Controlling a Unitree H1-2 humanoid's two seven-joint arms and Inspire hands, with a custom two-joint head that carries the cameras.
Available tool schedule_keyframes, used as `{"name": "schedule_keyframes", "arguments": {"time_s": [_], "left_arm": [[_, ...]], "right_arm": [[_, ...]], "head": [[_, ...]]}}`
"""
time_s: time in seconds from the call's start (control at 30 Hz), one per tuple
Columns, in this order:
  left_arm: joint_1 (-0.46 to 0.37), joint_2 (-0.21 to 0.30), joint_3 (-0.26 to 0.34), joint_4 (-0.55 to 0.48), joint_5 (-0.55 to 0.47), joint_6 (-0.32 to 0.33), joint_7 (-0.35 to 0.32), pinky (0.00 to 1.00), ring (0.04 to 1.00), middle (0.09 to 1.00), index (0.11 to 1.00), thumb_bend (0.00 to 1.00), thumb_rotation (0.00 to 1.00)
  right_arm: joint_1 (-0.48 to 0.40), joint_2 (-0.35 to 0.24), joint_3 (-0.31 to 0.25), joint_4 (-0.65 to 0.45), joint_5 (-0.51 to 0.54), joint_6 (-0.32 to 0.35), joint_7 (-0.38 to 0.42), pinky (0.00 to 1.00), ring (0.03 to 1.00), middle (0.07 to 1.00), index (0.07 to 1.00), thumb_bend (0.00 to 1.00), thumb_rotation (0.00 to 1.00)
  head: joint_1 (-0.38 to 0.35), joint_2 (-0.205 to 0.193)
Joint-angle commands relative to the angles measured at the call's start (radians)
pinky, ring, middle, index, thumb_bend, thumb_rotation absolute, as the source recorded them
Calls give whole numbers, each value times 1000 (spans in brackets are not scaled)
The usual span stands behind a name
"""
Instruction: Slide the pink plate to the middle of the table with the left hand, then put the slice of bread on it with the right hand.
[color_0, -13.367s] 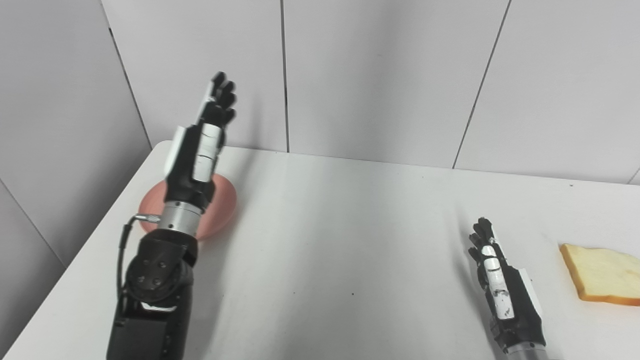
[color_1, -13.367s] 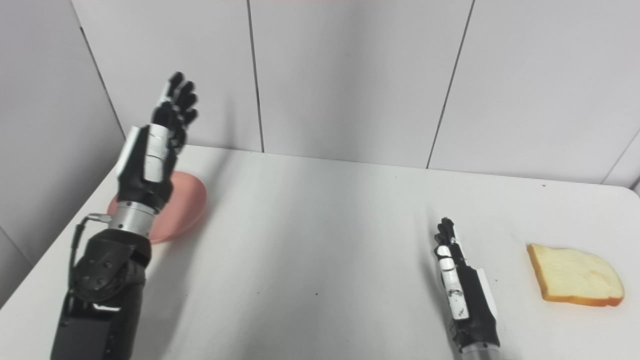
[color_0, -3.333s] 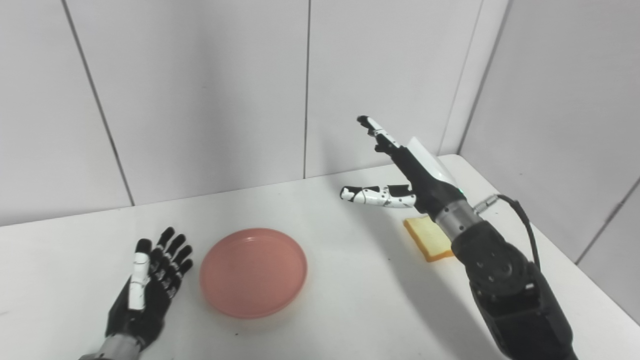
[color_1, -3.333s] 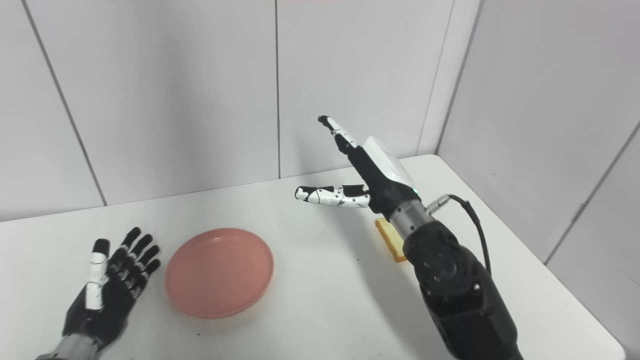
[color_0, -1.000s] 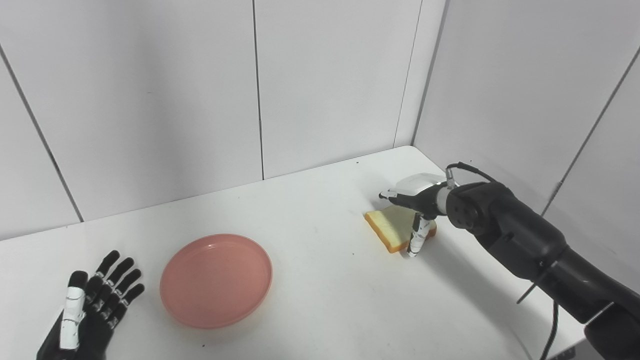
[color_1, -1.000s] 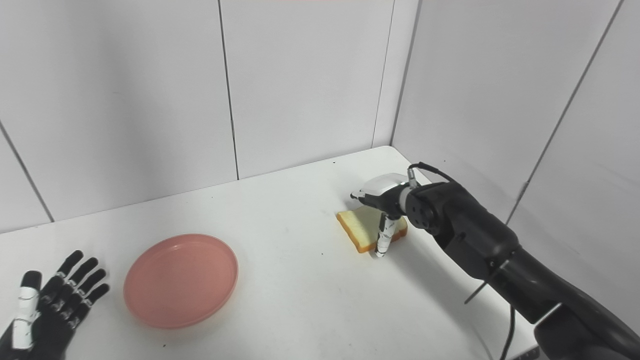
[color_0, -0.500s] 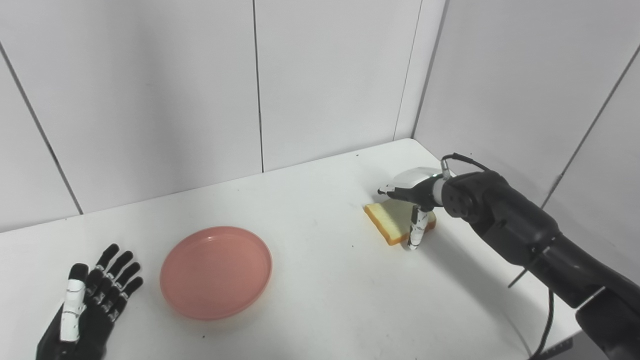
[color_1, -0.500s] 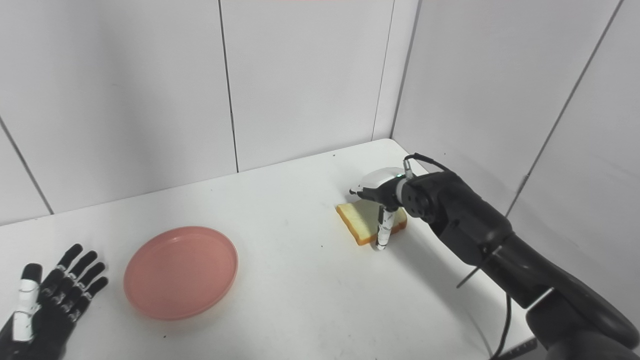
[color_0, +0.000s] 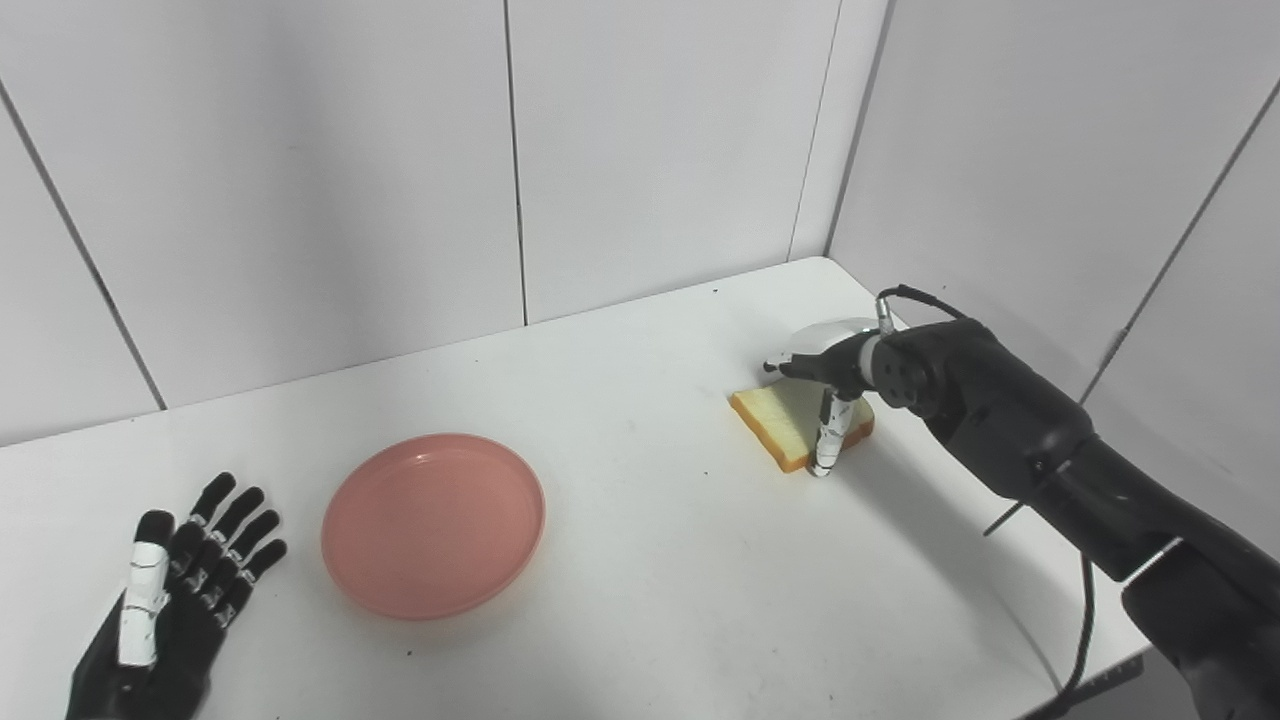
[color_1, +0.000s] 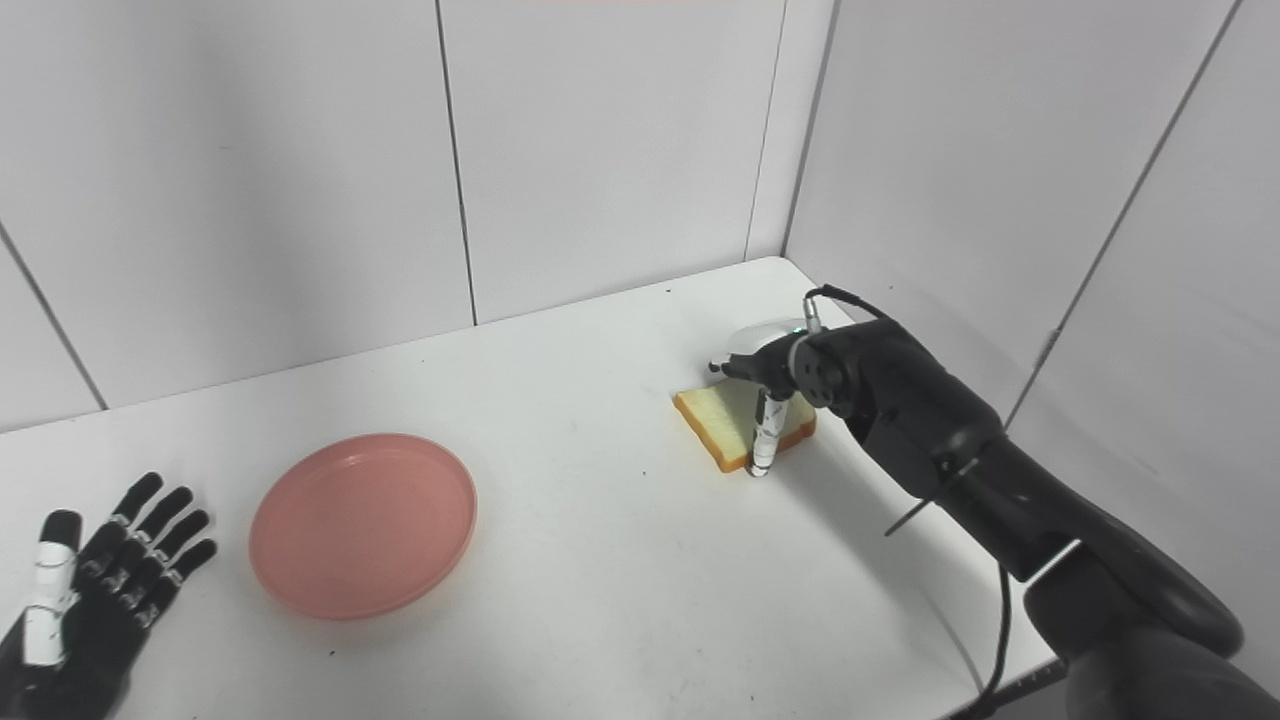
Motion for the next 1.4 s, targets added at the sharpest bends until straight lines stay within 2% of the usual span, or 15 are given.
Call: {"name": "schedule_keyframes", "arguments": {"time_s": [0.0, 0.13, 0.17, 0.2, 0.3, 0.33, 0.4, 0.47, 0.53, 0.67, 0.93, 1.0, 1.13, 1.3, 1.37], "left_arm": [[-12, 10, -1, -26, -4, 1, -9, 929, 950, 965, 964, 948, 864], [-8, 12, -3, -36, -4, 6, -7, 935, 950, 964, 963, 945, 864], [-8, 12, -4, -37, -4, 7, -7, 938, 950, 965, 963, 944, 867], [-7, 13, -4, -39, -4, 9, -7, 937, 948, 963, 962, 943, 868], [-7, 8, -2, -43, -7, 19, -2, 936, 945, 960, 959, 946, 857], [-8, 6, -1, -39, -7, 17, -1, 941, 947, 962, 962, 951, 854], [-8, 6, -4, -37, -2, 10, -1, 935, 945, 961, 963, 949, 860], [-8, 8, -6, -38, 0, 6, -5, 938, 949, 965, 966, 945, 865], [-8, 7, -5, -37, -5, 9, -8, 939, 953, 968, 969, 943, 865], [-9, 2, -4, -36, -5, 9, -4, 942, 956, 972, 971, 946, 856], [-13, -3, -12, -19, 3, -13, -7, 946, 958, 971, 966, 937, 875], [-16, -9, -12, -10, 0, -10, -4, 957, 961, 972, 964, 938, 870], [-21, -22, -16, 6, 15, -29, 11, 952, 957, 971, 963, 926, 869], [-16, -48, -24, 9, 51, -58, 44, 936, 944, 959, 955, 890, 876], [-18, -59, -28, 17, 59, -62, 51, 953, 953, 965, 963, 881, 879]], "right_arm": [[-25, -3, -2, -1, 11, -35, -38, 793, 906, 958, 960, 1000, 177], [-10, 24, -18, 6, 27, -39, -109, 708, 847, 912, 915, 1000, 103], [-5, 33, -25, 9, 37, -48, -140, 666, 803, 867, 886, 997, 79], [-1, 40, -29, 13, 45, -55, -162, 566, 690, 757, 846, 980, 50], [0, 57, -42, 32, 93, -103, -204, 617, 652, 685, 703, 854, 6], [-2, 60, -42, 39, 105, -116, -212, 586, 607, 641, 588, 679, 60], [-6, 66, -39, 48, 115, -130, -228, 563, 580, 615, 531, 582, 94], [-8, 68, -34, 49, 119, -143, -244, 494, 463, 533, 489, 532, 19], [-11, 69, -27, 47, 116, -141, -249, 455, 432, 510, 489, 522, 3], [-12, 72, -21, 45, 111, -130, -260, 442, 426, 515, 483, 518, 0], [1, 66, -43, -15, 113, -112, -278, 413, 400, 491, 512, 517, 0], [6, 68, -59, -37, 121, -103, -287, 413, 401, 495, 510, 517, 0], [-21, 56, -85, -42, 157, -161, -311, 392, 396, 498, 511, 517, 0], [-80, 61, -99, -45, 178, -171, -301, 426, 408, 505, 506, 517, 0], [-99, 78, -107, -67, 186, -153, -297, 445, 418, 506, 499, 518, 0]], "head": [[1, -1], [3, 1], [3, 1], [3, 1], [5, 2], [6, 2], [6, 2], [8, 1], [10, 0], [14, -2], [34, -16], [46, -23], [86, -47], [149, -68], [177, -82]]}}
